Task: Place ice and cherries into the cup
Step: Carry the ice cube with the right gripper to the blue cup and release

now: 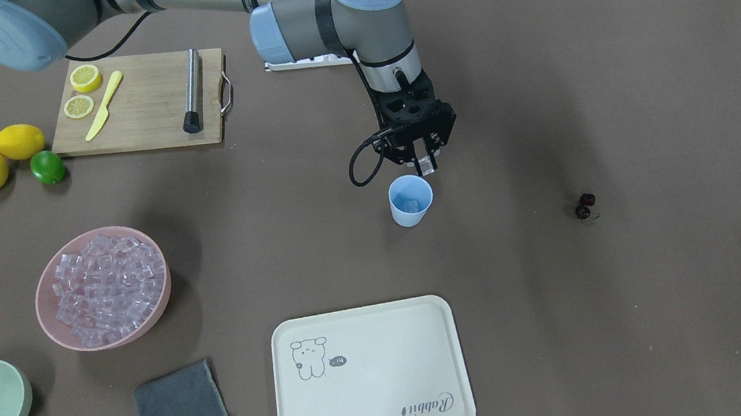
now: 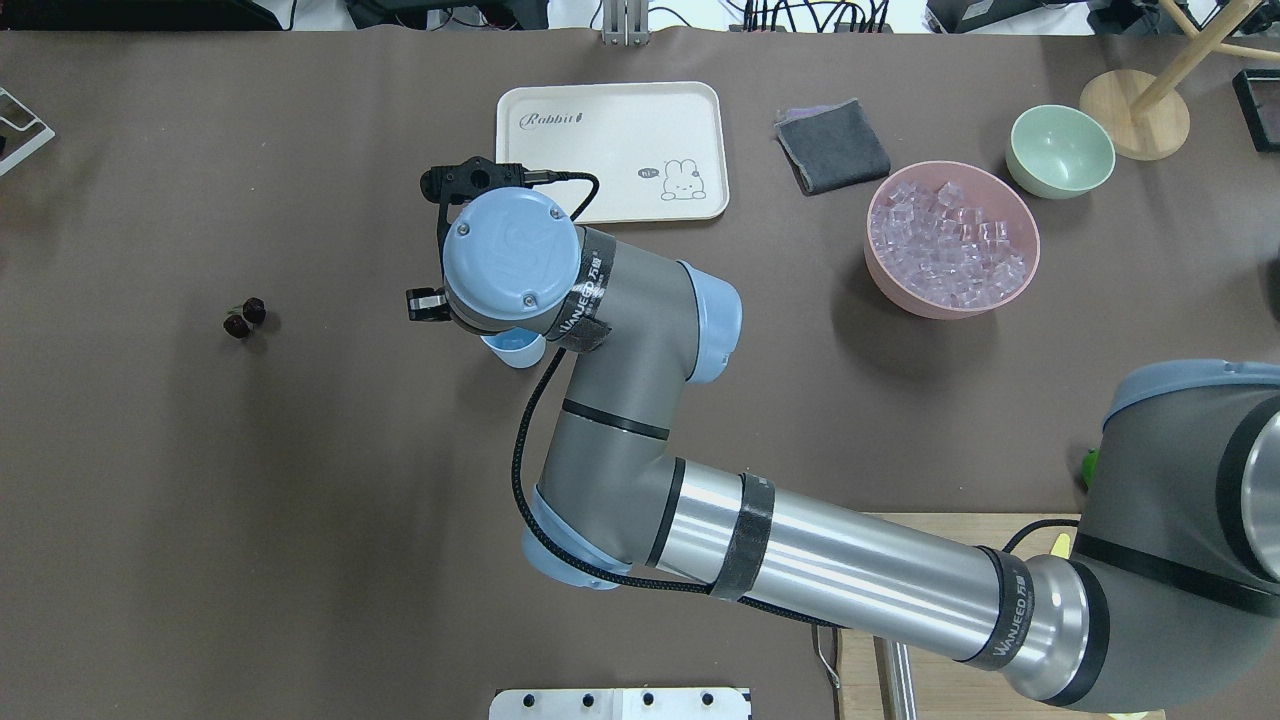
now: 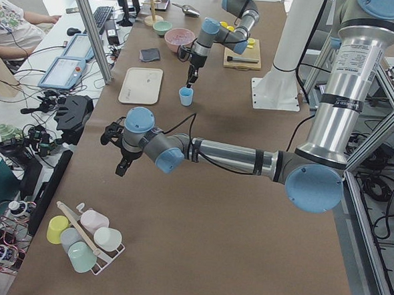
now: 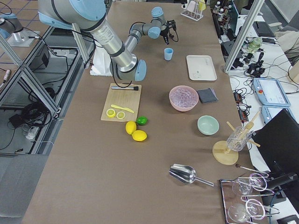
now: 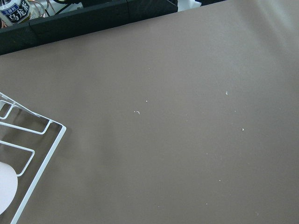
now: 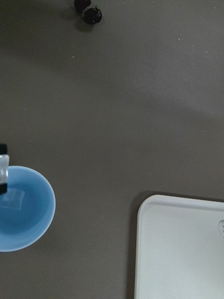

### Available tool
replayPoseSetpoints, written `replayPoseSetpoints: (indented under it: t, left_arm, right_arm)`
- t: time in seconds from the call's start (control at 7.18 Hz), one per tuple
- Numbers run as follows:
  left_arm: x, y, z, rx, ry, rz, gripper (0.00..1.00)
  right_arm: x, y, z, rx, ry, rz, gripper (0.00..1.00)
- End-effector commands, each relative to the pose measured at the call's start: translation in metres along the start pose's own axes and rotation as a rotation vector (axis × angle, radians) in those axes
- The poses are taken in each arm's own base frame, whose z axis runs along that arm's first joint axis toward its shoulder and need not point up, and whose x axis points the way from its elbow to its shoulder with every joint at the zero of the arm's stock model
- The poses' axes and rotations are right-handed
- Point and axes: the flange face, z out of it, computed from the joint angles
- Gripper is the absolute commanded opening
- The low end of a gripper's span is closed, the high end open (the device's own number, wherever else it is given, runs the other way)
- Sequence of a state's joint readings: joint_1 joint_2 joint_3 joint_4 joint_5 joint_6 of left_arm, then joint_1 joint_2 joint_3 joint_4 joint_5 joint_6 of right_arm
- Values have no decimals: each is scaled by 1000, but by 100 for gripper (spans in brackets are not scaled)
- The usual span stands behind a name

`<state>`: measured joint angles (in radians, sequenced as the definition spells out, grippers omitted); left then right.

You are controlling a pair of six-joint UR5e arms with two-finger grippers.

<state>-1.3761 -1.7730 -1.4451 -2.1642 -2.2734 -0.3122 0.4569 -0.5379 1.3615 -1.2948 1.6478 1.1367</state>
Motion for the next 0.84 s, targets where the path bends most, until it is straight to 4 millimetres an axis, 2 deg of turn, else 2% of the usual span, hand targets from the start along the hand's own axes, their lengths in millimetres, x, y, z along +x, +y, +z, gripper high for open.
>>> replayPoseSetpoints:
  t: [0.0,0.28,0.42,0.56,0.7]
  left_arm:
    - [1,-5,1,1,0,1,98]
    - [3,-6,-1,6,2,3,98]
    - [8,-15,-3,15,5,8,98]
    - [7,-14,-2,12,4,9,98]
    - [8,-14,-3,15,5,11,98]
  right_arm:
    - [18,-16,4,10,25,3,0]
    - [35,-13,27,-3,73,6,0]
    - [35,-11,25,-2,65,10,0]
    - [35,-12,27,-1,72,21,16]
    - [37,-6,32,-3,82,17,79]
